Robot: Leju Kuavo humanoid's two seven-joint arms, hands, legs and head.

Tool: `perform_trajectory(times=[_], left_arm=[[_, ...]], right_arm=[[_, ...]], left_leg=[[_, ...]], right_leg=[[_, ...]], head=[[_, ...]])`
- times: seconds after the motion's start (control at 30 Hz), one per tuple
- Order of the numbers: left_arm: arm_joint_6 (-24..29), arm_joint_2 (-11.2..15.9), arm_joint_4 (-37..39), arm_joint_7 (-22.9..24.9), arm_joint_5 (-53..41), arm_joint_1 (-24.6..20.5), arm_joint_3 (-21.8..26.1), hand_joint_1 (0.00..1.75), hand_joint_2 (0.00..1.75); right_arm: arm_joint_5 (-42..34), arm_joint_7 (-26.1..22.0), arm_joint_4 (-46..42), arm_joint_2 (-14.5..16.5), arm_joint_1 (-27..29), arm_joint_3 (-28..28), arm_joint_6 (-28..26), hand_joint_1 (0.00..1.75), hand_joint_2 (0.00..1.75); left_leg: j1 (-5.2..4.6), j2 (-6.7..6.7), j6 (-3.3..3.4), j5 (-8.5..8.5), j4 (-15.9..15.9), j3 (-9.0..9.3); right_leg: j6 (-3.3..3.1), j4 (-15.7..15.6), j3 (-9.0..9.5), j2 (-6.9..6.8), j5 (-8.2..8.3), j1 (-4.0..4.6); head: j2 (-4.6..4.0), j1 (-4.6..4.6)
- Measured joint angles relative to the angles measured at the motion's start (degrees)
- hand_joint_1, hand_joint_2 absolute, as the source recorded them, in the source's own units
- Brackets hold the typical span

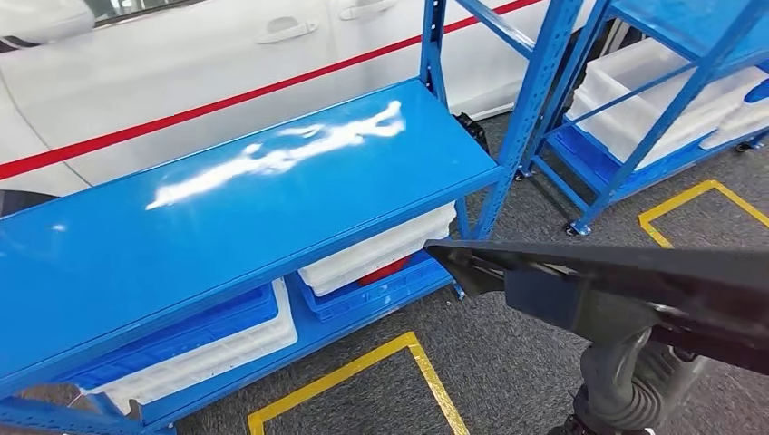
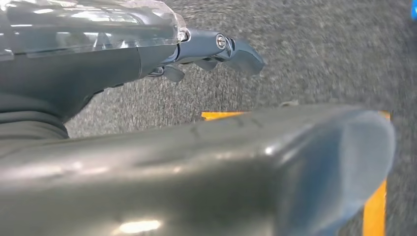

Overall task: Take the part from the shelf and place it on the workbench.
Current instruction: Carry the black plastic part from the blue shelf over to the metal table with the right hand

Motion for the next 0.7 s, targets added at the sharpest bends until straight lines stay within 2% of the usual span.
perform_trajectory(times=[0.03, 0.07, 0.1, 0.13, 0.17, 0.23, 0.27, 0.3, 0.37, 0.4, 0.43, 0.5, 0.53, 0.57, 0.6, 0.63, 0.67, 0.7], left_arm=[[-0.01, 0.01, 0.00, -0.01, -0.02, 0.12, -0.01, 0.00, 0.00], [-0.01, 0.01, 0.00, -0.04, -0.04, 0.25, -0.01, 0.00, 0.00], [-0.01, 0.01, 0.00, -0.08, -0.06, 0.35, -0.02, 0.00, 0.00], [0.00, 0.03, 0.00, -0.14, -0.08, 0.43, -0.02, 0.00, 0.00], [0.00, 0.06, 0.00, -0.21, -0.12, 0.47, -0.02, 0.00, 0.00], [0.00, 0.19, 0.00, -0.39, -0.19, 0.51, -0.03, 0.00, 0.00], [0.00, 0.25, 0.00, -0.51, -0.20, 0.54, -0.04, 0.00, 0.00], [0.01, 0.31, 0.00, -0.60, -0.17, 0.56, -0.04, 0.00, 0.00], [0.02, 0.29, 0.00, -0.81, -0.08, 0.55, -0.04, 0.00, 0.00], [0.03, 0.25, -0.01, -0.93, -0.04, 0.53, -0.04, 0.00, 0.00], [0.08, 0.20, -0.01, -1.06, -0.02, 0.54, -0.03, 0.00, 0.00], [0.20, 0.09, -0.02, -1.24, -0.07, 0.68, -0.03, 0.00, 0.00], [0.27, 0.02, -0.02, -1.26, -0.15, 0.79, -0.03, 0.00, 0.00], [0.31, -0.05, -0.02, -1.27, -0.24, 0.85, -0.03, 0.00, 0.00], [0.35, -0.13, -0.02, -1.26, -0.31, 0.86, -0.03, 0.00, 0.00], [0.37, -0.21, -0.02, -1.26, -0.37, 0.82, -0.03, 0.00, 0.00], [0.37, -0.29, -0.02, -1.26, -0.42, 0.76, -0.03, 0.00, 0.00], [0.37, -0.37, -0.02, -1.26, -0.45, 0.71, -0.03, 0.00, 0.00]], right_arm=[[0.14, -0.25, -0.37, 0.21, 0.71, -0.24, 0.10, 1.75, 1.75], [0.38, -0.37, -0.76, 0.42, 1.45, -0.56, 0.27, 1.75, 1.75], [0.71, -0.42, -1.19, 0.67, 2.17, -0.92, 0.46, 1.75, 1.75], [1.11, -0.44, -1.64, 0.95, 2.81, -1.27, 0.67, 1.75, 1.75], [1.51, -0.46, -2.11, 1.23, 3.38, -1.56, 0.85, 1.75, 1.75], [2.52, -0.50, -3.09, 1.81, 4.32, -2.06, 1.06, 1.75, 1.75], [3.03, -0.51, -3.54, 2.10, 4.71, -2.31, 1.10, 1.75, 1.75], [3.54, -0.51, -3.98, 2.37, 5.14, -2.59, 1.13, 1.75, 1.75], [4.31, -0.51, -4.86, 2.81, 6.08, -3.06, 1.13, 1.75, 1.75], [4.58, -0.53, -5.28, 2.96, 6.59, -3.29, 1.13, 1.75, 1.75], [4.90, -0.56, -5.72, 3.13, 7.00, -3.56, 1.12, 1.75, 1.75], [5.57, -0.63, -6.37, 3.36, 7.63, -3.98, 1.05, 1.75, 1.75], [5.92, -0.65, -6.68, 3.51, 7.99, -4.19, 0.99, 1.75, 1.75], [6.21, -0.65, -6.91, 3.63, 8.41, -4.34, 0.91, 1.75, 1.75], [6.40, -0.65, -7.14, 3.76, 8.84, -4.51, 0.84, 1.75, 1.75], [6.51, -0.65, -7.37, 3.87, 9.19, -4.69, 0.80, 1.75, 1.75], [6.56, -0.64, -7.59, 3.96, 9.40, -4.82, 0.78, 1.75, 1.75], [6.56, -0.65, -7.84, 4.04, 9.53, -4.91, 0.77, 1.75, 1.75]], left_leg=[[0.04, -0.70, -0.08, -1.70, 3.92, -1.73], [0.05, -0.96, -0.11, -2.39, 6.60, -2.93], [0.05, -1.05, -0.08, -1.88, 7.24, -3.22], [0.05, -1.19, 0.02, -0.23, 5.54, -2.43], [0.06, -1.72, 0.21, 2.08, 1.97, -0.82], [0.18, -4.96, 0.72, 5.21, -5.43, 2.35], [0.16, -6.36, 0.92, 5.75, -7.49, 3.11], [0.08, -7.20, 1.12, 5.68, -8.28, 3.32], [0.05, -6.01, 1.61, 6.02, -8.74, 3.41], [0.17, -5.19, 1.98, 6.32, -9.11, 3.54], [0.32, -4.28, 2.33, 6.64, -9.51, 3.65], [0.28, -2.35, 2.77, 6.95, -9.90, 3.65], [0.16, -1.34, 2.86, 6.94, -9.88, 3.58], [0.05, -0.37, 2.89, 6.88, -9.85, 3.54], [-0.03, 0.56, 2.89, 6.82, -9.84, 3.51], [-0.08, 1.41, 2.86, 6.74, -9.83, 3.53], [-0.10, 2.17, 2.77, 6.62, -9.82, 3.64], [-0.17, 2.84, 2.62, 6.47, -9.81, 3.86]], right_leg=[[-0.11, 0.04, -0.17, 0.74, 0.08, 0.05], [-0.16, 0.12, -0.28, 1.58, 0.13, 0.09], [-0.18, 0.25, -0.34, 2.46, 0.15, 0.13], [-0.15, 0.42, -0.36, 3.39, 0.15, 0.14], [-0.08, 0.60, -0.36, 4.30, 0.12, 0.14], [0.28, 0.99, -0.60, 5.85, 0.12, 0.10], [0.66, 1.12, -0.88, 6.56, 0.21, -0.02], [1.14, 1.15, -1.19, 7.29, 0.40, -0.20], [2.15, 0.94, -1.67, 8.60, 0.85, -0.42], [2.45, 1.17, -1.92, 7.97, 0.68, -0.31], [2.64, 2.34, -2.57, 6.45, -0.18, -0.12], [2.87, 8.14, -5.34, 2.41, -3.70, 0.13], [3.01, 12.05, -7.18, 1.29, -5.57, 0.11], [3.14, 15.03, -8.51, 0.84, -6.64, 0.07], [3.21, 16.24, -8.94, 0.65, -6.68, 0.04], [3.20, 15.13, -8.12, 0.46, -5.68, 0.04], [3.09, 11.64, -5.99, -0.07, -3.92, 0.08], [2.77, 7.23, -3.45, -1.36, -2.43, 0.22]], head=[[0.00, -0.03], [0.00, -0.02], [0.00, -0.02], [0.00, -0.02], [0.00, -0.02], [0.00, 0.04], [0.00, 0.07], [0.00, 0.10], [0.00, 0.12], [0.00, 0.15], [0.00, 0.33], [0.00, 0.66], [0.00, 0.80], [0.00, 0.80], [0.00, 0.80], [0.00, 0.80], [0.00, 0.81], [0.00, 0.80]])
